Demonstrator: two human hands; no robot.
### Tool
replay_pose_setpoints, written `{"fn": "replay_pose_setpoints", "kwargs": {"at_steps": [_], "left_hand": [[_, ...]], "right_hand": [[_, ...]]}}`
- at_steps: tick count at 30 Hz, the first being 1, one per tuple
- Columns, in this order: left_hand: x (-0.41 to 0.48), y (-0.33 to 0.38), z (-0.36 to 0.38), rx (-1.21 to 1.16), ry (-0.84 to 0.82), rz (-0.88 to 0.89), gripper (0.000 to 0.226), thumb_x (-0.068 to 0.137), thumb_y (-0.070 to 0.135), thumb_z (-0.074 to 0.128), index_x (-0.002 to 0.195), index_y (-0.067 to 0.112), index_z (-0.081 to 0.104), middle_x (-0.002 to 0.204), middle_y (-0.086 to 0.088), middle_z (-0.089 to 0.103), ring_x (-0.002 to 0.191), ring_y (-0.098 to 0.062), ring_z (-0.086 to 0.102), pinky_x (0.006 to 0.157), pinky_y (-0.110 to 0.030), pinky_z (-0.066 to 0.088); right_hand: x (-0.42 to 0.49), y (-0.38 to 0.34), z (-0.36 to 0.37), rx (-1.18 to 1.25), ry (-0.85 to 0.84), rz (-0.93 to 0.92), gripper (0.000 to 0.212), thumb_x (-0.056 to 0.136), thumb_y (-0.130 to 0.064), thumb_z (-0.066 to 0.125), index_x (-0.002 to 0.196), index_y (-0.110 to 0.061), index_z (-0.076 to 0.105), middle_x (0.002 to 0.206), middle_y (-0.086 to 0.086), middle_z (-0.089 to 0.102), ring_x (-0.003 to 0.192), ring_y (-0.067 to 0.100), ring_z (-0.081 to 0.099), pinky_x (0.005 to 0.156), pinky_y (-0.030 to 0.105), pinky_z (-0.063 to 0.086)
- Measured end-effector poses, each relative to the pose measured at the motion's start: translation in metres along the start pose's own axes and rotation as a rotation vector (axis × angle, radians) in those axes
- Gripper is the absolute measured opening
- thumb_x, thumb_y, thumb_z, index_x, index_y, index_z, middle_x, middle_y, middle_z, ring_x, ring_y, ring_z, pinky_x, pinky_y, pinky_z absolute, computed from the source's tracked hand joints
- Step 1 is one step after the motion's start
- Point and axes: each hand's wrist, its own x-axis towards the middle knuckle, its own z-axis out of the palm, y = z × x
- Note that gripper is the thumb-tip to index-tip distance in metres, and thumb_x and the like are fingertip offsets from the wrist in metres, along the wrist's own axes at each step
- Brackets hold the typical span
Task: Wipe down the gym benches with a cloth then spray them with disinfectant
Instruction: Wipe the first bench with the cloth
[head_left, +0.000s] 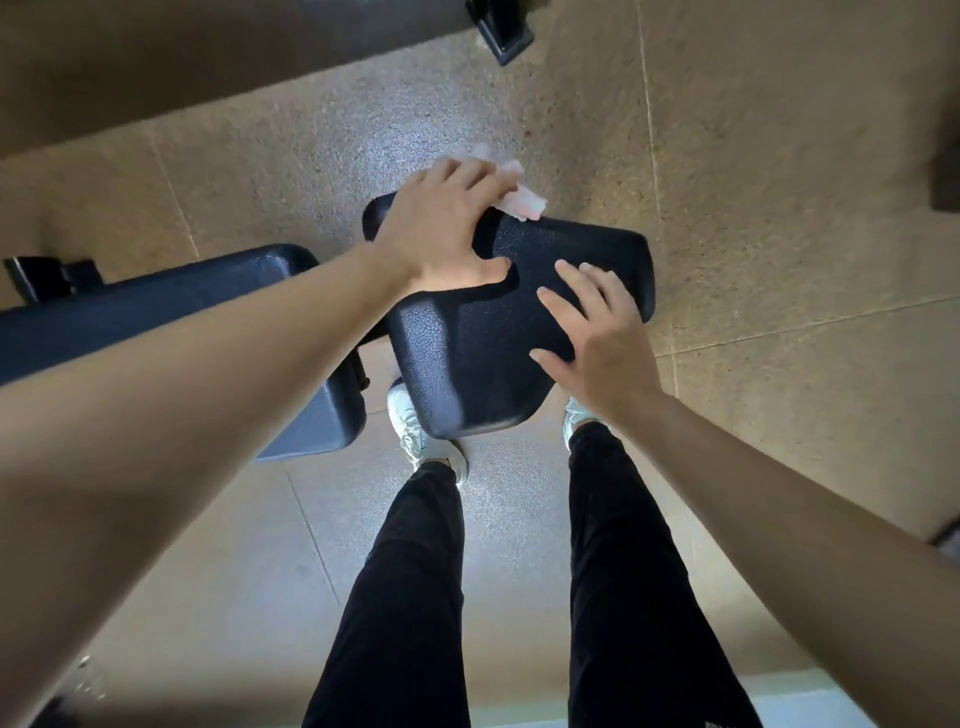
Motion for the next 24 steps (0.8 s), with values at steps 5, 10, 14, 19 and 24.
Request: {"fn": "replay_pose_setpoints", "kwargs": {"at_steps": [5,10,14,19,24], "left_hand": [[0.017,0.046,0.017,0.192,-0.053,0.119,0.108,0.068,0.077,0.044,0.157,0.017,0.036,0.15,-0.009,0.053,0.143,-0.039,0.041,0.12,-0.052,0.028],[0.014,0.071,0.03,0.166,0.028,0.161,0.103,0.07,0.07,0.047,0.158,0.017,0.036,0.154,-0.008,0.048,0.146,-0.039,0.039,0.121,-0.053,0.024],[0.003,0.087,0.04,0.141,0.151,0.041,0.088,0.071,0.061,0.056,0.152,0.028,0.044,0.155,-0.005,0.044,0.143,-0.043,0.034,0.112,-0.056,0.026],[-0.016,0.092,0.049,-0.033,0.309,-0.07,0.082,0.074,0.045,0.062,0.151,0.02,0.049,0.14,-0.019,0.05,0.123,-0.042,0.046,0.099,-0.051,0.041],[-0.056,0.089,0.061,0.041,0.329,-0.219,0.08,0.073,0.045,0.065,0.147,0.018,0.05,0.147,-0.012,0.05,0.132,-0.039,0.046,0.101,-0.049,0.043]], "right_hand": [[-0.026,0.03,-0.014,0.101,0.107,0.292,0.064,0.079,-0.035,0.075,0.137,-0.012,0.059,0.149,0.011,0.049,0.131,0.03,0.043,0.106,0.046,0.044],[-0.032,0.043,-0.028,0.371,0.1,0.496,0.048,0.085,-0.022,0.076,0.131,-0.012,0.064,0.133,0.006,0.06,0.121,0.023,0.056,0.1,0.022,0.04],[0.007,0.05,-0.047,0.412,0.193,0.461,0.05,0.082,-0.02,0.07,0.13,-0.008,0.063,0.123,0.01,0.063,0.114,0.024,0.058,0.101,0.025,0.041],[0.075,0.056,-0.057,0.584,-0.195,0.111,0.058,0.088,-0.007,0.065,0.144,-0.008,0.052,0.141,0.018,0.057,0.128,0.01,0.05,0.115,0.029,0.038],[0.113,0.068,-0.051,0.604,-0.505,0.059,0.056,0.096,-0.017,0.061,0.15,-0.015,0.048,0.091,-0.019,0.051,0.083,-0.004,0.049,0.091,0.011,0.039]]}}
